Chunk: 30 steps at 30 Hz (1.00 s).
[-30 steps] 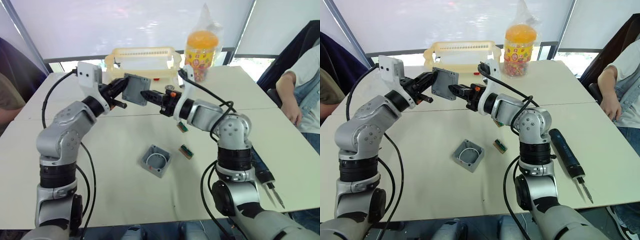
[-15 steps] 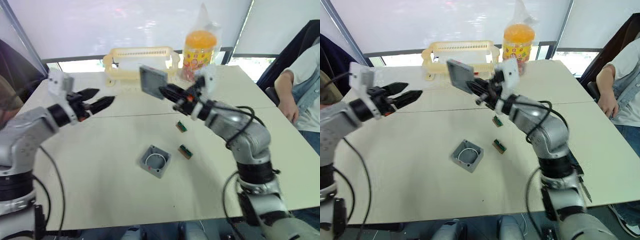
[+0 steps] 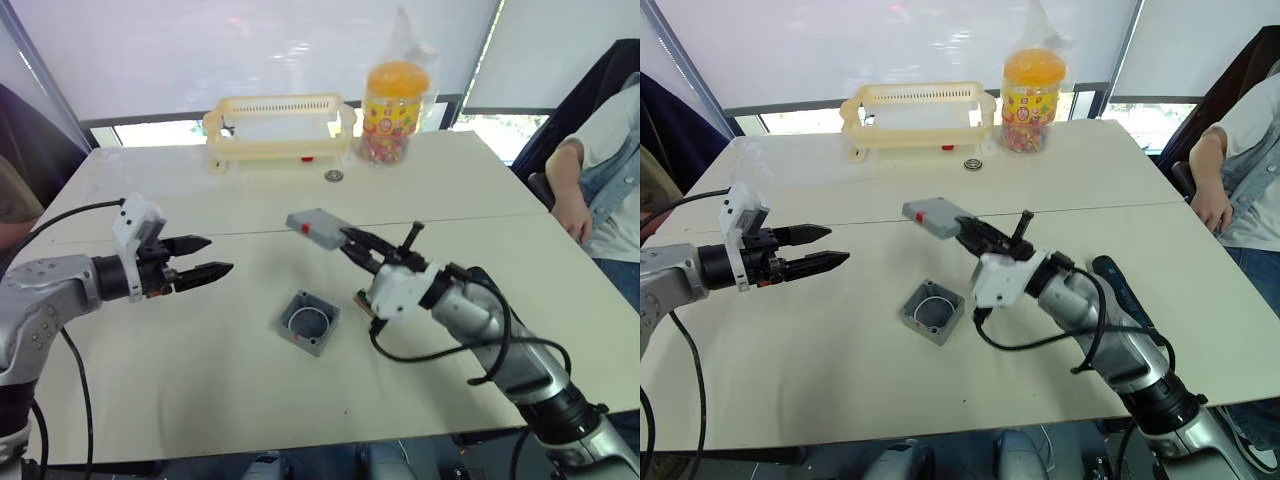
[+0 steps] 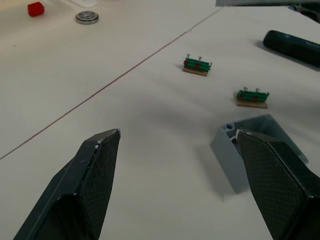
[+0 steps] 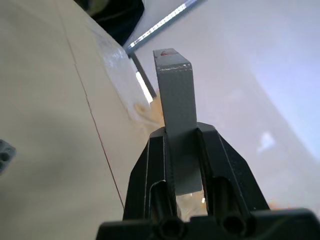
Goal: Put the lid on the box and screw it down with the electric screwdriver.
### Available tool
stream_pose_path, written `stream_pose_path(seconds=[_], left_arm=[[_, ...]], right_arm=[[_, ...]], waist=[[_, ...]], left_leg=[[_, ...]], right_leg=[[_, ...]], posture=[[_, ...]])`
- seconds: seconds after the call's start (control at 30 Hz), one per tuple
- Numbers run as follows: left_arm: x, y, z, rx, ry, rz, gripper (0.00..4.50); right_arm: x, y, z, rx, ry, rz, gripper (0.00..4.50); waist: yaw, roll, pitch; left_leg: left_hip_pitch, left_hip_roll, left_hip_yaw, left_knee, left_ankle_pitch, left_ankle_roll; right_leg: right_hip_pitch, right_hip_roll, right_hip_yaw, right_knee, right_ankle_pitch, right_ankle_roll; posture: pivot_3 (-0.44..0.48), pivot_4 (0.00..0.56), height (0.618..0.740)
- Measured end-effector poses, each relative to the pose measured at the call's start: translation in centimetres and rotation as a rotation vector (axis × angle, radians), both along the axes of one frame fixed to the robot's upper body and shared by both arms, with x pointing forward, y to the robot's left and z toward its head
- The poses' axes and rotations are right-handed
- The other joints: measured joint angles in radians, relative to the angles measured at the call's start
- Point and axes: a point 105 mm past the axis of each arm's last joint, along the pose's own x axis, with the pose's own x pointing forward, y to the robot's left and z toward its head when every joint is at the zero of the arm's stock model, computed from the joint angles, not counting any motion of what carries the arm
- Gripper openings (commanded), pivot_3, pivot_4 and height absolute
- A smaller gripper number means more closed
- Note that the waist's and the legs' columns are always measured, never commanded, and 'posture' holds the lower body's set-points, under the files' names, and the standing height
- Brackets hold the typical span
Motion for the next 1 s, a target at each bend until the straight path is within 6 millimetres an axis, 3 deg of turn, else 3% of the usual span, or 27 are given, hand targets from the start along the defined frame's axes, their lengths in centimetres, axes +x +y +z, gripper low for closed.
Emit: stream_pose_path(seconds=[0.23,0.63,1.0], left_arm=[[0.4,-0.5,-0.9,0.008,0.011,-0.030,3.82],[0.6,-2.7,-1.7,-0.034,0.015,-0.071,3.82],[0.3,-3.7,-2.4,-0.040,0.031,-0.085,3.82]], right_arm=[[-2.7,0.2,-3.5,-0.119,-0.072,0.108,0.08],[-1.8,-0.7,-6.8,-0.232,-0.047,0.105,0.08],[-1.6,-0.1,-7.6,-0.280,-0.050,0.105,0.08]], waist=[[0.010,0.000,0.000],[0.017,0.000,0.000],[0.017,0.000,0.000]], left_leg=[[0.001,0.000,0.000,0.001,0.000,0.000],[0.002,0.000,0.000,0.001,0.000,0.000],[0.004,0.000,0.000,0.001,0.000,0.000]], right_leg=[[0.001,0.000,0.000,0.000,0.000,0.000],[0.003,0.000,0.001,0.000,0.000,0.000],[0.004,0.001,0.001,0.000,0.000,0.000]], posture=[[0.000,0.150,0.740],[0.000,0.150,0.740],[0.000,0.150,0.740]])
